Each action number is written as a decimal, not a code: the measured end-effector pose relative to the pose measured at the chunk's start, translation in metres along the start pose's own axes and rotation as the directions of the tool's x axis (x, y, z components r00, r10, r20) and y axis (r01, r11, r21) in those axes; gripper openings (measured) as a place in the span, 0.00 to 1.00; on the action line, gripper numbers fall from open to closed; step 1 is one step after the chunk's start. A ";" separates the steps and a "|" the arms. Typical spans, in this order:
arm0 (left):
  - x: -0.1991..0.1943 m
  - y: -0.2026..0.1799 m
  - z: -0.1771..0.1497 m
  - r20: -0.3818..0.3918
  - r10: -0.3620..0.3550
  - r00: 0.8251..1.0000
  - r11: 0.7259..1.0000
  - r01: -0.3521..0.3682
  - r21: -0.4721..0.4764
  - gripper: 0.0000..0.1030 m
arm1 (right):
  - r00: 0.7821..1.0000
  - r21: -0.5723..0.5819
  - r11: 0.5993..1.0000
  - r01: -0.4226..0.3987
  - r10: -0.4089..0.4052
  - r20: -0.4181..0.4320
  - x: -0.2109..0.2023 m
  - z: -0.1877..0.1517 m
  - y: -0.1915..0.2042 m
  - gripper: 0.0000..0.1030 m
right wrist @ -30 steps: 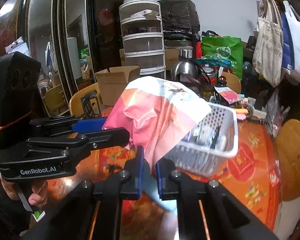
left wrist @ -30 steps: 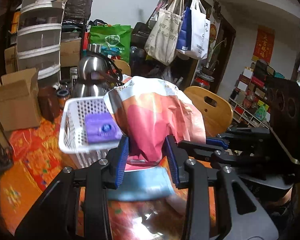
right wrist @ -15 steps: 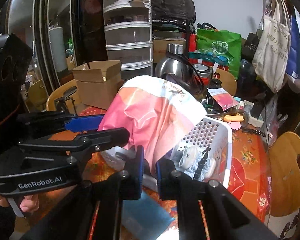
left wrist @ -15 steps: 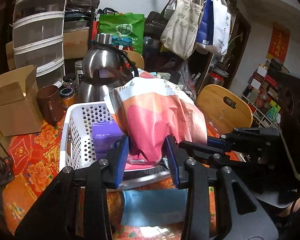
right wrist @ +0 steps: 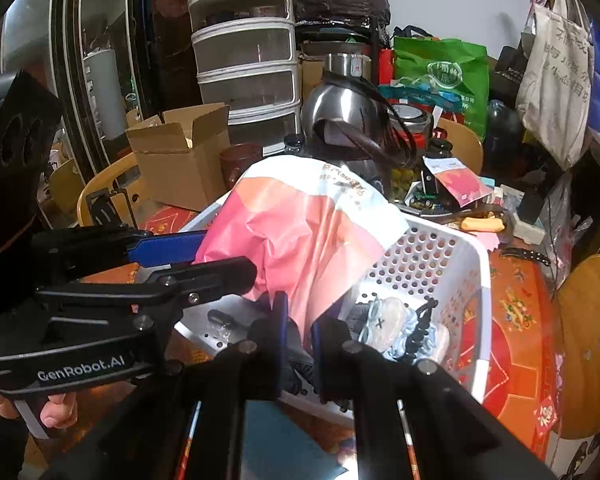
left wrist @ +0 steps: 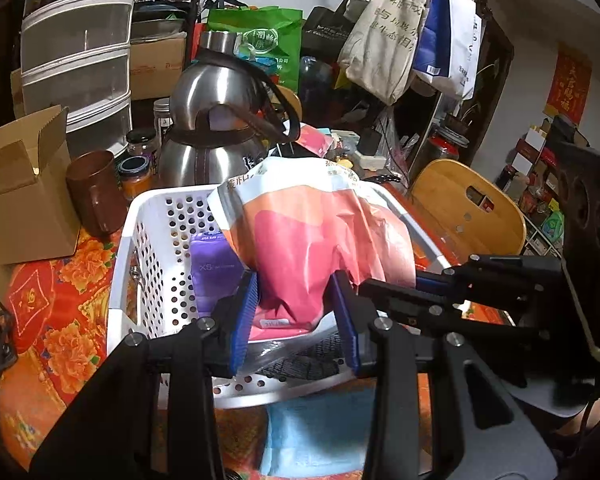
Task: Organize soft objects
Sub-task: 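Open the left gripper to drop the pink packet into the basket, then close the right gripper on the white rolled sock while the left gripper closes on the black cable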
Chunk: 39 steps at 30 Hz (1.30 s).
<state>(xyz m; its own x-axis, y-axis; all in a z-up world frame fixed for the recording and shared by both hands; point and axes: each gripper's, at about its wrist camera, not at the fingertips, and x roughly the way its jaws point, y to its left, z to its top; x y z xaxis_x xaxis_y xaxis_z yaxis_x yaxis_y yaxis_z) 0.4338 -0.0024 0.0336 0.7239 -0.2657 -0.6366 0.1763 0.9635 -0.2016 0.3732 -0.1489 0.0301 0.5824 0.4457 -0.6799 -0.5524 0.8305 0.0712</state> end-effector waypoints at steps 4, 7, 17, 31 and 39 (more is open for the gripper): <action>0.012 0.008 -0.004 -0.014 0.007 1.000 1.000 -0.007 -0.018 0.35 | 1.000 -0.012 1.000 0.002 -0.002 0.011 0.008 -0.002 -0.001 0.09; 0.015 0.012 -0.008 -0.002 0.043 0.999 0.999 -0.043 -0.022 0.37 | 1.000 -0.014 1.000 0.012 -0.011 0.018 0.012 -0.003 -0.002 0.09; -0.014 0.033 -0.021 0.056 0.083 0.995 0.995 -0.079 -0.067 0.88 | 0.985 0.031 0.986 0.163 -0.165 0.053 0.003 -0.016 -0.017 0.76; -0.079 0.000 -0.088 0.045 0.091 0.995 0.996 -0.090 -0.023 0.88 | 0.991 0.130 0.984 0.120 -0.127 0.048 -0.042 -0.057 -0.006 0.76; -0.097 0.005 -0.172 -0.031 0.085 0.996 0.996 -0.087 -0.035 0.89 | 0.997 0.242 0.967 0.079 -0.076 -0.018 -0.069 -0.154 0.000 0.80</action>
<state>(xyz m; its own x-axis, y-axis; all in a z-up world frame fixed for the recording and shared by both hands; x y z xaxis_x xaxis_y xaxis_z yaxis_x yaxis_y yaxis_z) 0.2495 0.0223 -0.0335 0.7150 -0.1833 -0.6746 0.0896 0.9811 -0.1716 0.2417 -0.2313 -0.0350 0.6120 0.3748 -0.6965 -0.3445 0.9190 0.1918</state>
